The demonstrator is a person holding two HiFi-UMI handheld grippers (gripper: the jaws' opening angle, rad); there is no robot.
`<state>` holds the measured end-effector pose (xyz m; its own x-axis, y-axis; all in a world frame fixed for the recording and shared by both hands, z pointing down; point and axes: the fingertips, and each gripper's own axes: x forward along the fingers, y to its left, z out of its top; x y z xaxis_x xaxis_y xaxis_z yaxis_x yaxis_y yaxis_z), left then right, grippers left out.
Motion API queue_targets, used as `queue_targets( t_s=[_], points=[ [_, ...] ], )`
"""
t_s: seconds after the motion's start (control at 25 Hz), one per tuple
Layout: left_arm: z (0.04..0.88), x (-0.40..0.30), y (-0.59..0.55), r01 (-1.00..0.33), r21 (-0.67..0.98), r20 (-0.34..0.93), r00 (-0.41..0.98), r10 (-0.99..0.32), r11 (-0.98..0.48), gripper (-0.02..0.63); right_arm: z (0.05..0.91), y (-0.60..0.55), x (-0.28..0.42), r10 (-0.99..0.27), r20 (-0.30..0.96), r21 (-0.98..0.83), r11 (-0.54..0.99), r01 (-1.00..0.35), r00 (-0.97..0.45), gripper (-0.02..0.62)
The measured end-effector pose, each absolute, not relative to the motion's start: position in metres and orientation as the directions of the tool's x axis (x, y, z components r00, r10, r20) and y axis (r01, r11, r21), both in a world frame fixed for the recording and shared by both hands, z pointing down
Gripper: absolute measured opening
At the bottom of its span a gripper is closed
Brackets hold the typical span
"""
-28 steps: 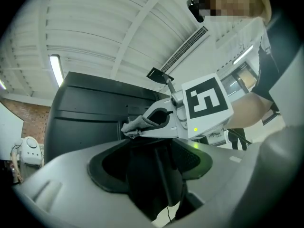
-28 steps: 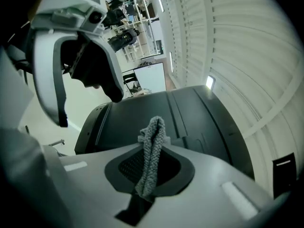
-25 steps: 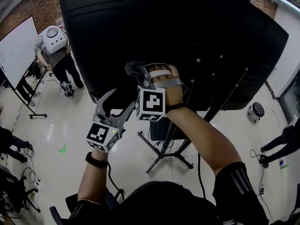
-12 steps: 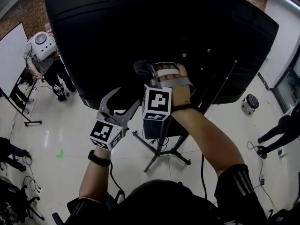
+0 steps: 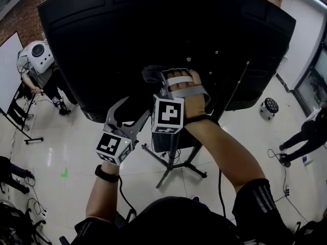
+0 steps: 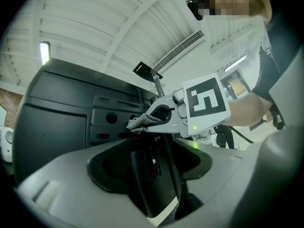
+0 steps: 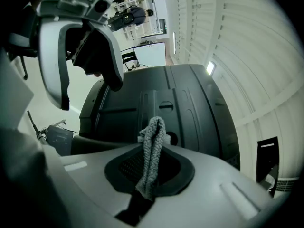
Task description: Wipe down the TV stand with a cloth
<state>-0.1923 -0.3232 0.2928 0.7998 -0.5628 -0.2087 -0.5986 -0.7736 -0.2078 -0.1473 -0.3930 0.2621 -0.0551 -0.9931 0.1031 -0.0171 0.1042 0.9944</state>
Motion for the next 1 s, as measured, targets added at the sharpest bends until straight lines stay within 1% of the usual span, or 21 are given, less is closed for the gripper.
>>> queue_targets(
  t_s=[0.08, 0.2, 0.28, 0.44, 0.68, 1.0],
  points=[
    [0.290, -0.192, -0.320, -0.596, -0.208, -0.209, 0.802, -0.560, -0.775, 0.295, 0.254, -0.382, -0.156, -0.988, 0.092, 0.991, 0.103, -0.087, -0.122, 0.025],
    [0.284, -0.190, -0.317, -0.594, -0.211, -0.220, 0.802, -0.555, -0.776, 0.295, 0.240, -0.363, -0.163, -0.961, 0.072, 0.955, 0.144, -0.258, -0.268, 0.025],
    [0.280, -0.188, -0.314, -0.585, -0.217, -0.230, 0.808, -0.542, -0.781, 0.295, 0.228, -0.350, -0.164, -0.939, 0.041, 0.930, 0.161, -0.332, -0.341, 0.025],
    [0.266, -0.178, -0.300, -0.547, -0.238, -0.232, 0.834, -0.501, -0.802, 0.295, 0.205, -0.321, -0.153, -0.917, -0.045, 0.930, 0.106, -0.352, -0.396, 0.025],
    [0.250, -0.152, -0.292, -0.538, -0.267, -0.249, 0.840, -0.482, -0.800, 0.295, 0.174, -0.300, -0.117, -0.861, -0.119, 0.897, 0.120, -0.425, -0.494, 0.026],
    [0.226, -0.119, -0.286, -0.552, -0.275, -0.263, 0.830, -0.491, -0.787, 0.295, 0.143, -0.307, -0.068, -0.836, -0.159, 0.861, 0.144, -0.488, -0.526, 0.029]
  ],
)
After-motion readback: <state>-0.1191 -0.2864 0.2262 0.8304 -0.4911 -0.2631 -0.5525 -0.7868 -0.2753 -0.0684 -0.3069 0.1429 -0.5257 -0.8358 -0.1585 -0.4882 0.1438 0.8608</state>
